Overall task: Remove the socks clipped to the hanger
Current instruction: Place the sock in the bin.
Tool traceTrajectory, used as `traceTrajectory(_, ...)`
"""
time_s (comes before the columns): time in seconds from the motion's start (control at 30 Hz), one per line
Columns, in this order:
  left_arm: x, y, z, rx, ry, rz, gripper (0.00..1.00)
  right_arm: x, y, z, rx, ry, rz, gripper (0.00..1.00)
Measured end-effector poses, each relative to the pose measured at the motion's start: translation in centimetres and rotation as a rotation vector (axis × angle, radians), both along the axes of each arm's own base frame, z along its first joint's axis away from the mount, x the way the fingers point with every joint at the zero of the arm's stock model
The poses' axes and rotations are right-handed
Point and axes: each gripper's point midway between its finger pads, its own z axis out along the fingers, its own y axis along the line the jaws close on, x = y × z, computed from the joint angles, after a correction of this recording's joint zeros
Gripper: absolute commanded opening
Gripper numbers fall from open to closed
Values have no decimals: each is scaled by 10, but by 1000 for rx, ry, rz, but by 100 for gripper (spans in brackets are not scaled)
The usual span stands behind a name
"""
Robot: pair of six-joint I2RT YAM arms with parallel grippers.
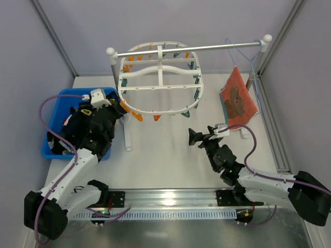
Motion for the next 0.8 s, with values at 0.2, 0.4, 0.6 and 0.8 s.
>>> traceTrajectory(0.2, 39, 68, 70, -106, -60, 171, 0, 5, -27, 7, 71, -23, -20, 97)
traceTrajectory(0.4, 49, 136, 84, -184, -99, 405, 0, 5, -30, 9, 96, -31, 19, 97)
traceTrajectory(0.6, 42, 166, -12, -206, 64, 578, 2, 3, -27, -3, 88, 3, 65, 97)
traceTrajectory(0.8, 14, 184, -83, -217, 171, 726, 58, 0, -23, -8, 90, 13, 102, 97)
